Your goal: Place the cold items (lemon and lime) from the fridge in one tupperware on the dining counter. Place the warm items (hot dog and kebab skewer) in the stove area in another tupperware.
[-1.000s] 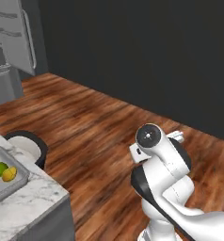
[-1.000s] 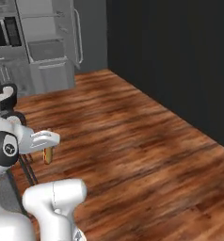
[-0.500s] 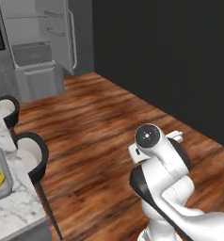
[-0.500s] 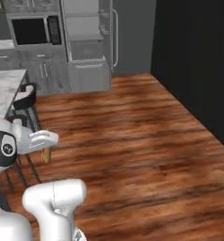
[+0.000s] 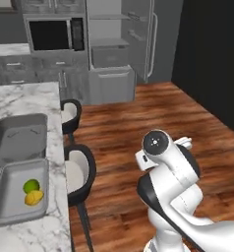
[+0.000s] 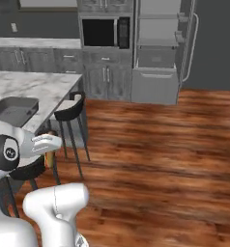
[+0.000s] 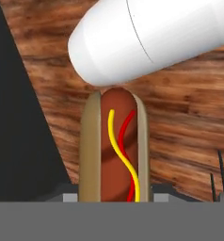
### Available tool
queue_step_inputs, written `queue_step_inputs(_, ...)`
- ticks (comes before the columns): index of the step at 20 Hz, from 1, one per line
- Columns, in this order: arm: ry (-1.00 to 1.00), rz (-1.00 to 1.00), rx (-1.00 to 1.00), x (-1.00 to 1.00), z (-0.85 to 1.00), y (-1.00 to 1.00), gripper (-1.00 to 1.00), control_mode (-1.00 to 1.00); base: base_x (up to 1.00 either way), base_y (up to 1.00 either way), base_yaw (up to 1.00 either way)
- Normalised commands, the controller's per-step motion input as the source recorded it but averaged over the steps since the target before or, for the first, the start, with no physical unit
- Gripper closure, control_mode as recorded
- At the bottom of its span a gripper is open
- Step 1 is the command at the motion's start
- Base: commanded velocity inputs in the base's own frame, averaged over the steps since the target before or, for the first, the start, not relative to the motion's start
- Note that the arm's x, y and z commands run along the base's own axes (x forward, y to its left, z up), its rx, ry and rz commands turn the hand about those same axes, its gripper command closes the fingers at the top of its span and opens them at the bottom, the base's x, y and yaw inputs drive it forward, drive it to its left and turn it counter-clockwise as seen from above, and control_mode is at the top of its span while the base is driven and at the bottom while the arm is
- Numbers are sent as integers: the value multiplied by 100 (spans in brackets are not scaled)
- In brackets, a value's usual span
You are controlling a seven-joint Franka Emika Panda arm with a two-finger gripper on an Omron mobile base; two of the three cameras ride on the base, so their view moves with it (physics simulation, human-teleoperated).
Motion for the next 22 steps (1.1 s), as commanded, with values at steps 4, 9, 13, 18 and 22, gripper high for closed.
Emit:
queue_step_inputs(4,0,0,0,0,0,0,100,100,69,-37,54)
queue_step_inputs(9,0,0,0,0,0,0,100,100,60,-38,55)
queue_step_inputs(13,0,0,0,0,0,0,100,100,51,-41,55)
queue_step_inputs(18,0,0,0,0,0,0,100,100,33,-56,56)
queue_step_inputs(22,0,0,0,0,0,0,100,100,33,-49,57)
